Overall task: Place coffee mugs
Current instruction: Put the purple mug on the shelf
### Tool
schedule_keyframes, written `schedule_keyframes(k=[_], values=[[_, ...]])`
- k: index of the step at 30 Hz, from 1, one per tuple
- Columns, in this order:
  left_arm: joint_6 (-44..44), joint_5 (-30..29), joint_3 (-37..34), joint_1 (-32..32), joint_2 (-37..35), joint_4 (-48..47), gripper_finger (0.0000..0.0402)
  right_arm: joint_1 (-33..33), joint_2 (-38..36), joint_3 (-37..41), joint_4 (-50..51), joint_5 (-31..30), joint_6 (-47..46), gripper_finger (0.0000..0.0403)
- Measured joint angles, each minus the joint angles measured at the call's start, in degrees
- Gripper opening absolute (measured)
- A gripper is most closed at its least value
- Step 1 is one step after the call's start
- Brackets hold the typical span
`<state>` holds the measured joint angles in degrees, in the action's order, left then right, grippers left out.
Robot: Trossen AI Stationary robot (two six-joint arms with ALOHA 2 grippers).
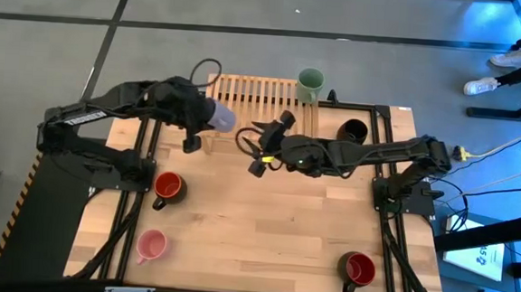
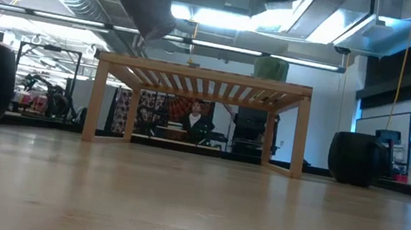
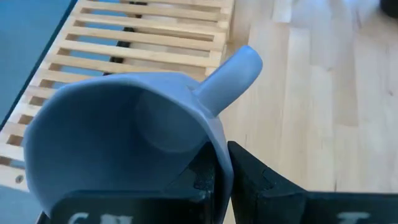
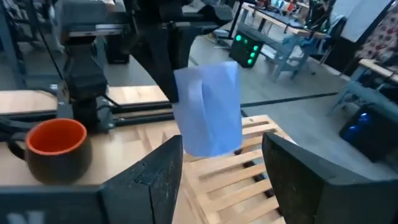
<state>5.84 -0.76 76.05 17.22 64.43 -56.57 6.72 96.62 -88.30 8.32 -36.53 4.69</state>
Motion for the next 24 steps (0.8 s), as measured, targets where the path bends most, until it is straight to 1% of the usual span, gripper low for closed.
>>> schedule_keyframes(k=[5,8,13,18,21,24], values=[[-1.08,-0.52,0.0,-2.42,3.11,2.31,0.0016,-0.37,3.56,-4.67,1.74,-1.44,1.75,0.0207],[-1.17,-1.81,0.0,-3.65,4.67,3.16,0.0016,-0.92,5.03,-5.85,2.81,-1.4,1.71,0.0207],[-1.17,-2.71,-0.02,-4.69,6.05,5.45,0.0016,-1.54,6.61,-5.87,3.11,0.12,-0.04,0.0207],[-1.19,-3.19,-0.02,-5.42,6.57,5.69,0.0016,-1.92,8.39,-5.74,4.12,0.72,-1.51,0.0206],[-1.2,-3.11,-0.02,-5.45,6.52,5.89,0.0016,-1.96,8.87,-5.77,4.39,0.17,-1.44,0.0196],[-1.2,-3.17,-0.02,-5.88,6.55,6.27,0.0016,-2.32,9.46,-5.94,3.69,0.91,-1.59,0.0171]])
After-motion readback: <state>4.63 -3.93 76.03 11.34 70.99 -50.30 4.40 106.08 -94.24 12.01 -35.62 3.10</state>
